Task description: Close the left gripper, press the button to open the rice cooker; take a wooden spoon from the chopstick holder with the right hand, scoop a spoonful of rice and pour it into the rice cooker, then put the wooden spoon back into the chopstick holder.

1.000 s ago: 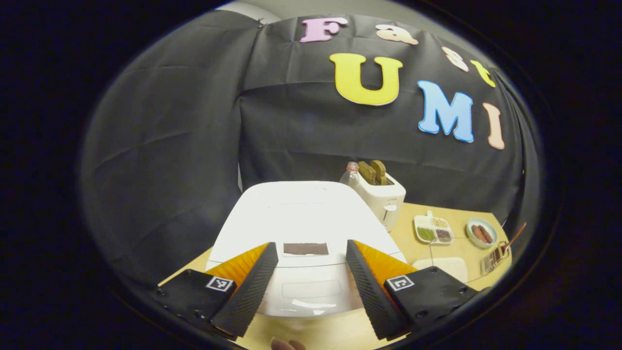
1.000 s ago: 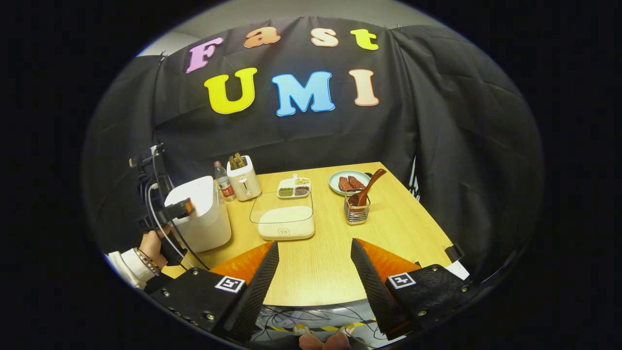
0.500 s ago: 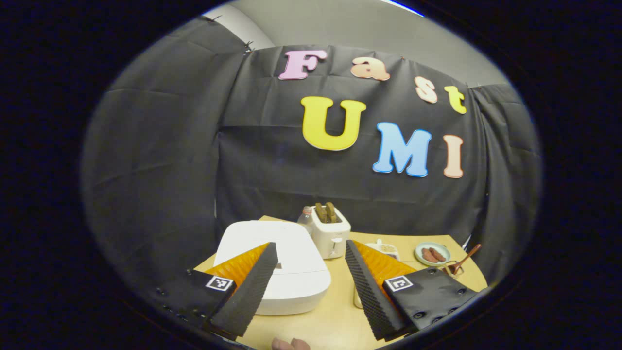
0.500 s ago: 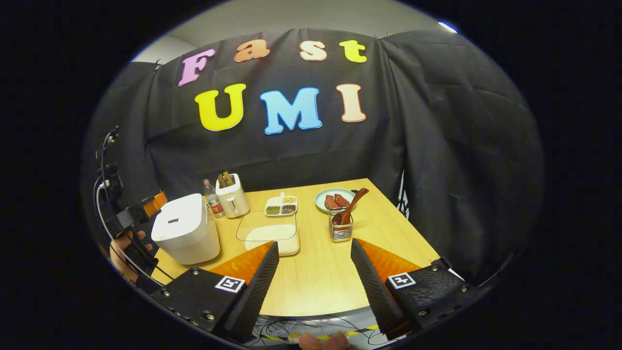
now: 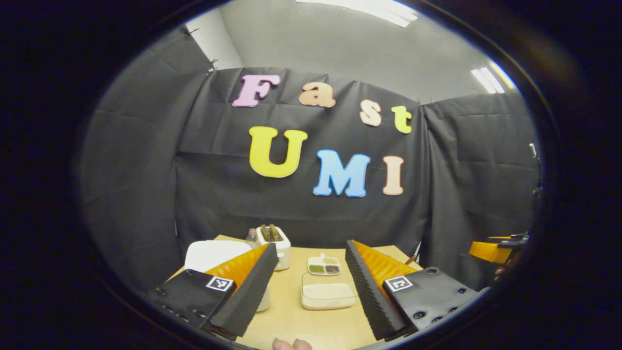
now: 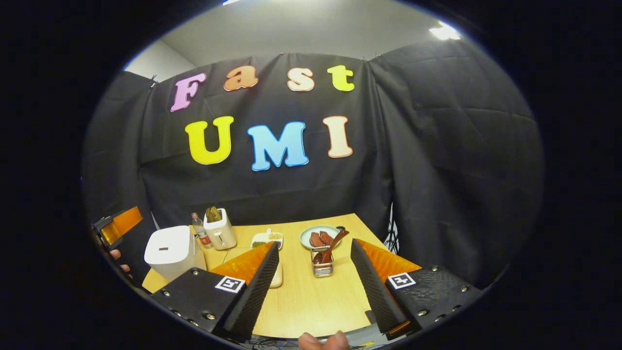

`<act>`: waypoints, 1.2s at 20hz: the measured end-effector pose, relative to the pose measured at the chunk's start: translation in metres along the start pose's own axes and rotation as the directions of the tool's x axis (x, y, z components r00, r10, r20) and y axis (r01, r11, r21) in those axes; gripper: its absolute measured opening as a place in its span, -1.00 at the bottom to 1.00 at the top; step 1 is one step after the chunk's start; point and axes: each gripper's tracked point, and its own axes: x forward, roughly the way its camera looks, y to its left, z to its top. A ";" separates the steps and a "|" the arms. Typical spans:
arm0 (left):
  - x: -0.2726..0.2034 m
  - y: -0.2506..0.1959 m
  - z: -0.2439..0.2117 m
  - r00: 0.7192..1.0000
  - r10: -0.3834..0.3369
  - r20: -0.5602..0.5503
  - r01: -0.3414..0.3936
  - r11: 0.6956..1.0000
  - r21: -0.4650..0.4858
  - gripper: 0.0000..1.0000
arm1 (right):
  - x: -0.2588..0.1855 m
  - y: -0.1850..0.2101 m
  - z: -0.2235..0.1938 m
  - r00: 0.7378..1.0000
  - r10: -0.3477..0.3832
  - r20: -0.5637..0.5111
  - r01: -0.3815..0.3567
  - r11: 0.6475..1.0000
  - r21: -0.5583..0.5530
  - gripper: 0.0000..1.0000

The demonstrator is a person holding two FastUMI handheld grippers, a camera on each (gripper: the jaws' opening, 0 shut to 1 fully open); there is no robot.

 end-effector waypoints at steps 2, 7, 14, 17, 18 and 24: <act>-0.013 -0.011 0.006 1.000 -0.001 0.013 0.001 1.000 0.009 0.89 | 0.005 -0.002 0.018 0.998 0.026 0.059 -0.025 1.000 -0.013 0.82; -0.049 -0.029 0.022 0.996 0.078 0.037 -0.076 0.995 -0.056 0.91 | 0.014 0.002 0.042 0.982 0.155 0.111 -0.150 0.987 -0.055 0.84; -0.079 -0.026 0.031 0.980 0.190 0.055 -0.189 0.981 -0.032 0.89 | 0.011 -0.003 0.059 0.967 0.220 0.129 -0.215 0.975 -0.054 0.83; -0.079 -0.026 0.038 0.980 0.189 0.064 -0.189 0.982 0.001 0.89 | 0.011 0.002 0.060 0.966 0.227 0.126 -0.222 0.973 -0.056 0.83; -0.079 -0.025 0.039 0.980 0.191 0.064 -0.192 0.981 0.007 0.89 | 0.013 0.005 0.059 0.966 0.228 0.120 -0.222 0.973 -0.063 0.84; -0.084 -0.014 0.040 0.981 0.181 0.071 -0.182 0.983 0.007 0.89 | 0.010 0.026 0.055 0.964 0.243 0.111 -0.234 0.969 -0.084 0.84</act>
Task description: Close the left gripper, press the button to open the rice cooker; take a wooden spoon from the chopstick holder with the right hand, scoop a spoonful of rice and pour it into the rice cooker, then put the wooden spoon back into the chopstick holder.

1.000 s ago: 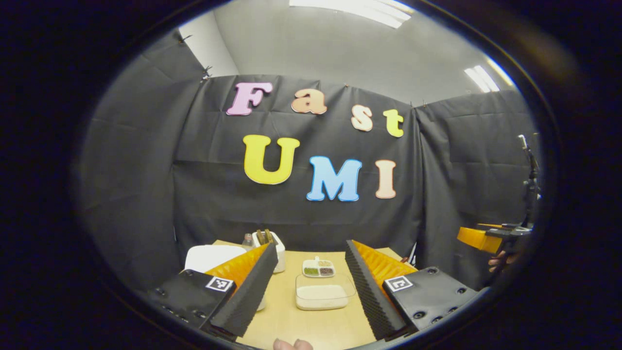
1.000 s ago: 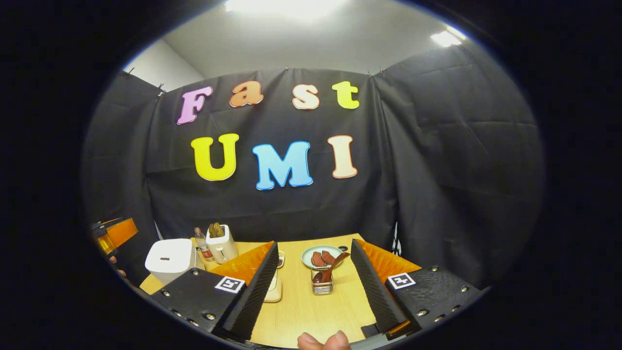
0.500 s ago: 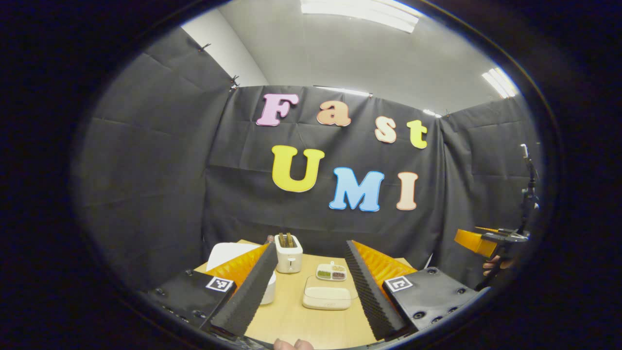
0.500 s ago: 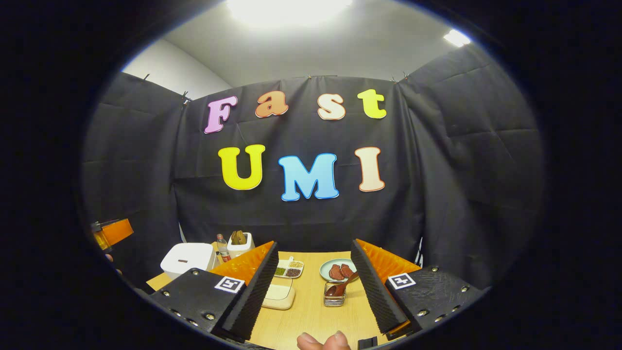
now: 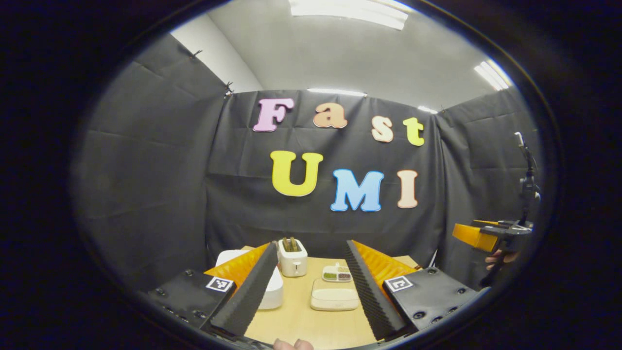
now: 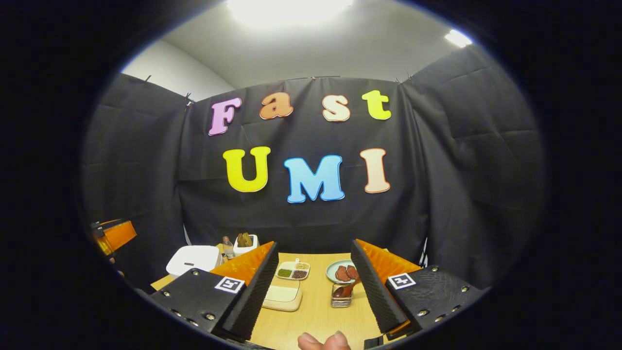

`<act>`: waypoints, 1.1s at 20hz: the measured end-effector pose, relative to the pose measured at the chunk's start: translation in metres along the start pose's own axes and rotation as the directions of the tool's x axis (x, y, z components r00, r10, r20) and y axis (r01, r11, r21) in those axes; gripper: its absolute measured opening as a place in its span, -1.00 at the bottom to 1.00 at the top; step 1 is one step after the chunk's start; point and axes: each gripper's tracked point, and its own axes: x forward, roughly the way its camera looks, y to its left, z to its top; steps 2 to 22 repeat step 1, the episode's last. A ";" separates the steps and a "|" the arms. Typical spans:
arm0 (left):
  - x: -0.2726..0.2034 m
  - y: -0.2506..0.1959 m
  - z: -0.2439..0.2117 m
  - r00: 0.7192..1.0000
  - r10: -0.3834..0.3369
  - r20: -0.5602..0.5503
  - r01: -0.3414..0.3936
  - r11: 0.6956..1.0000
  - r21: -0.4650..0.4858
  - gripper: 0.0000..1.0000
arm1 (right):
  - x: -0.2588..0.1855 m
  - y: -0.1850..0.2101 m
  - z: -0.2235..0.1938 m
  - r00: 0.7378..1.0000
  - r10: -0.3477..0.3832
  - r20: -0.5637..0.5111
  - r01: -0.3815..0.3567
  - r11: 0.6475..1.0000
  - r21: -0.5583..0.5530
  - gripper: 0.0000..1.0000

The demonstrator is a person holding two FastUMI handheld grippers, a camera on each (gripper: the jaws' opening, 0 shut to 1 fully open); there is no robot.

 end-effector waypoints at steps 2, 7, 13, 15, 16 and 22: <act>0.001 0.003 -0.001 1.000 -0.001 -0.002 0.001 1.000 -0.004 0.89 | 0.001 0.004 0.000 1.000 0.003 -0.003 -0.003 1.000 -0.001 0.84; 0.001 0.003 -0.001 1.000 -0.001 -0.002 0.001 1.000 -0.004 0.89 | 0.001 0.004 0.000 1.000 0.003 -0.003 -0.003 1.000 -0.001 0.84; 0.001 0.003 -0.001 1.000 -0.001 -0.002 0.001 1.000 -0.004 0.89 | 0.001 0.004 0.000 1.000 0.003 -0.003 -0.003 1.000 -0.001 0.84; 0.001 0.003 -0.001 1.000 -0.001 -0.002 0.001 1.000 -0.004 0.89 | 0.001 0.004 0.000 1.000 0.003 -0.003 -0.003 1.000 -0.001 0.84; 0.001 0.003 -0.001 1.000 -0.001 -0.002 0.001 1.000 -0.004 0.89 | 0.001 0.004 0.000 1.000 0.003 -0.003 -0.003 1.000 -0.001 0.84; 0.001 0.003 -0.001 1.000 -0.001 -0.002 0.001 1.000 -0.004 0.89 | 0.001 0.004 0.000 1.000 0.003 -0.003 -0.003 1.000 -0.001 0.84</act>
